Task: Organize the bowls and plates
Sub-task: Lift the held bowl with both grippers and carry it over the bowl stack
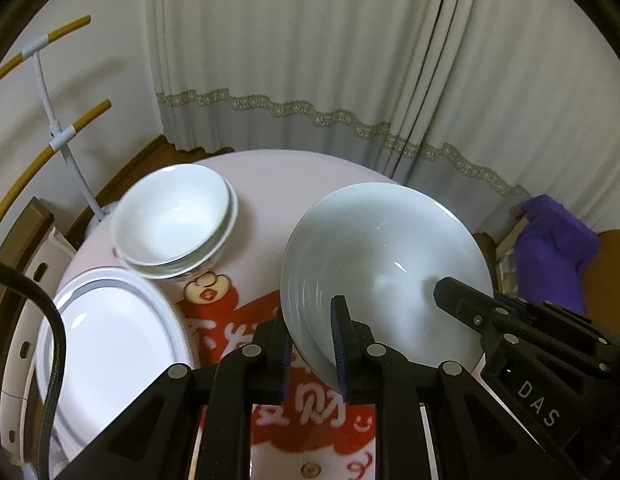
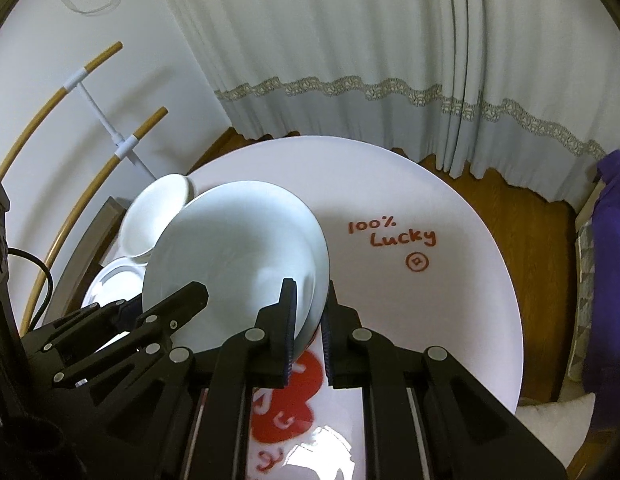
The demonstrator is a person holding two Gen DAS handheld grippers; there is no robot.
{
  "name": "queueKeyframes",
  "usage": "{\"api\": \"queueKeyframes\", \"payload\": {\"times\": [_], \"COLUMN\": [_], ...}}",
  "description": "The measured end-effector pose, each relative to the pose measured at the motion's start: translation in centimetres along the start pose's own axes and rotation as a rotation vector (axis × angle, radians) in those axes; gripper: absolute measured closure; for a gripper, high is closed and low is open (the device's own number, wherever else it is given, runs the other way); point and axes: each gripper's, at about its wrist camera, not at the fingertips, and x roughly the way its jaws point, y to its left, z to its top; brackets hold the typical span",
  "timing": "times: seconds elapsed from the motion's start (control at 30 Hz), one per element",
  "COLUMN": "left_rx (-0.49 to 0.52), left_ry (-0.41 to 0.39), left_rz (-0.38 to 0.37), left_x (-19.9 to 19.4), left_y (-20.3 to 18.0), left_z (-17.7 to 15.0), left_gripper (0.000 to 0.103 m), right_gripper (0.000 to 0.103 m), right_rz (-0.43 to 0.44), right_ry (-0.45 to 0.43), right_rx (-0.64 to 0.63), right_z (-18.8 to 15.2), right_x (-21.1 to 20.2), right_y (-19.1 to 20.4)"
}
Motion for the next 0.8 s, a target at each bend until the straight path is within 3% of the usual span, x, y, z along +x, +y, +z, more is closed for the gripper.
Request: {"api": "queueKeyframes", "payload": {"times": [0.5, 0.8], "left_rx": [-0.01, -0.031], "left_ry": [-0.083, -0.134], "left_rz": [-0.011, 0.003], "left_x": [-9.2, -13.9], "left_y": [3.6, 7.5], "left_z": [-4.2, -5.4], "left_gripper": [0.088, 0.088], "right_gripper": [0.092, 0.091], "right_rz": [-0.001, 0.001], "right_ry": [-0.071, -0.109], "right_rx": [-0.048, -0.102], "right_z": [-2.3, -1.0], "right_x": [-5.7, -7.2], "right_y": [5.6, 10.0]}}
